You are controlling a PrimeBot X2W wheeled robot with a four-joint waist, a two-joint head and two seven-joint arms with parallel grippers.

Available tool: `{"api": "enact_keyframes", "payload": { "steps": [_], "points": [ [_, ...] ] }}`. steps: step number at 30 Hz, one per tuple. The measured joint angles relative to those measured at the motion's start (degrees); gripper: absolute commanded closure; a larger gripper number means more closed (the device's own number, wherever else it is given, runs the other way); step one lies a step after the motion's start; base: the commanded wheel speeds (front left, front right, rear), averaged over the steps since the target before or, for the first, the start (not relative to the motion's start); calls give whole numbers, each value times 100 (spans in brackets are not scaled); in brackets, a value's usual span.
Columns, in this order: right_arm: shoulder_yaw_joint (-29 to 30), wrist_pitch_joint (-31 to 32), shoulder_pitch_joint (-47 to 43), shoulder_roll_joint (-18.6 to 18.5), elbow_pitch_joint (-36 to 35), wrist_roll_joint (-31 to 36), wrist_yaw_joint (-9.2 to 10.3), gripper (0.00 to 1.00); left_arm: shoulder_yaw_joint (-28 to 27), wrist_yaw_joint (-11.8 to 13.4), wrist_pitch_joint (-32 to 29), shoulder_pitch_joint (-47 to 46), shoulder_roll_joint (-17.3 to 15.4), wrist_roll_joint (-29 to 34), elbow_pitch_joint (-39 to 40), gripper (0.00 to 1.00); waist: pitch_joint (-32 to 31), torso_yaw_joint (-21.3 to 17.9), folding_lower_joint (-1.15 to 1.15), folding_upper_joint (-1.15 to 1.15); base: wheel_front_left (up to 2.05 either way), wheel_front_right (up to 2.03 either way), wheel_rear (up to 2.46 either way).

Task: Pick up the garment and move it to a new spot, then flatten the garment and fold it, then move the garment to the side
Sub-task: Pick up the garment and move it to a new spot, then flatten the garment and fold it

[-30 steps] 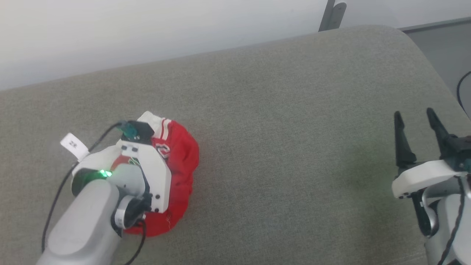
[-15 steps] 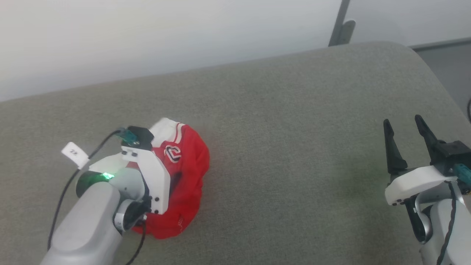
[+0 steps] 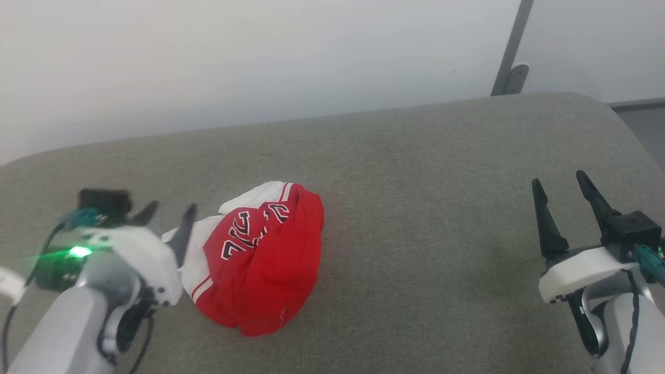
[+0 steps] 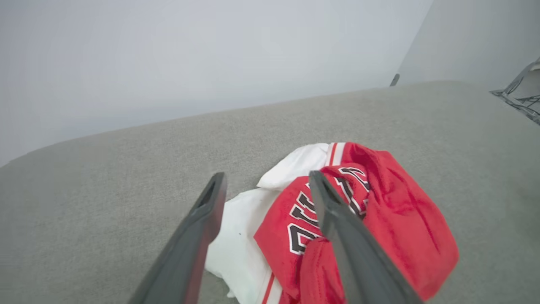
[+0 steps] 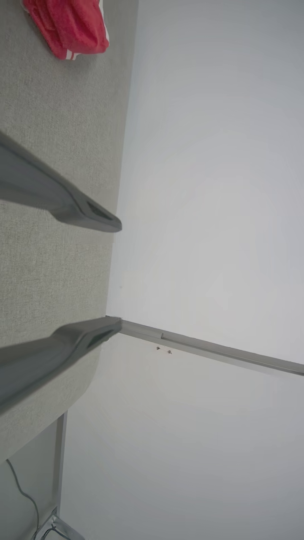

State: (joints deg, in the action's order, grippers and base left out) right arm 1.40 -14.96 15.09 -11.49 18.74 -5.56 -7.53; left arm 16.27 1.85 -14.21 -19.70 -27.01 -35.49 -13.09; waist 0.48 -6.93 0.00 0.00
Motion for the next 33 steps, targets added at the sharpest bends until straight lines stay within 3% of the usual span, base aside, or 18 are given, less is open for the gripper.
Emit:
{"api": "enact_keyframes", "payload": {
  "steps": [8,17,33],
  "points": [
    [136,0,-224,-10,-342,-10,0,0,-556,112,1215,934,-294,52,622,0,-109,189,0,0,0,0,0],
    [237,0,-435,152,-474,-101,0,0,-1053,294,2098,1876,-283,-55,1022,0,-215,356,0,0,0,0,0],
    [145,0,-529,202,-255,-236,0,0,-1318,192,2653,2409,-179,-271,828,0,-350,580,0,0,0,0,0]
  ]
}}
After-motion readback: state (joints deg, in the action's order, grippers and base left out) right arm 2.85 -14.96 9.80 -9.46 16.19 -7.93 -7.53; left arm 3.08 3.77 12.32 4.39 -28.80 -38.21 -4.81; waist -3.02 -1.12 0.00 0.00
